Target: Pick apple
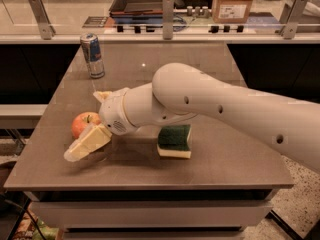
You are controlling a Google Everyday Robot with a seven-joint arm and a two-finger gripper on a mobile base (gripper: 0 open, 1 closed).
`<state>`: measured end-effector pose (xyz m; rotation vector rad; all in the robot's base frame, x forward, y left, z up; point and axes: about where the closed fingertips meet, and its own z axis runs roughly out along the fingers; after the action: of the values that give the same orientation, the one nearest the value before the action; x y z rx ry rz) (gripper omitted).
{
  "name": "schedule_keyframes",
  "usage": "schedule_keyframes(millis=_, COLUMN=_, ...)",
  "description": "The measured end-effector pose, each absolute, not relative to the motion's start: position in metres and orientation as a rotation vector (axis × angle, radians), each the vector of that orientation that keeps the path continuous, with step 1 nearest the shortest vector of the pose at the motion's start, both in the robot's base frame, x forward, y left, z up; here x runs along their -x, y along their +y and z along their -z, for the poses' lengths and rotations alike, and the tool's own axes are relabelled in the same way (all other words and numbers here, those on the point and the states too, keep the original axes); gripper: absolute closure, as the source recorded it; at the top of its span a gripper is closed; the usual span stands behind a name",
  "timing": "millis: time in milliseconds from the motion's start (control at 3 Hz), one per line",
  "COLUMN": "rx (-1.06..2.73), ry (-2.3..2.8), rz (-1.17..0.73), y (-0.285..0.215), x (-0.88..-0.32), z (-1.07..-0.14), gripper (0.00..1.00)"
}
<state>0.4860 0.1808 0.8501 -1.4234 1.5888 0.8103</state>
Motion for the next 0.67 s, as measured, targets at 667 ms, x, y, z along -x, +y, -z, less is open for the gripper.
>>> schedule_keyframes(millis=667, rx=1.419, ry=1.579, rz=-0.828, y=0.1825, x=-0.4872, z=-0.8424, gripper=0.18)
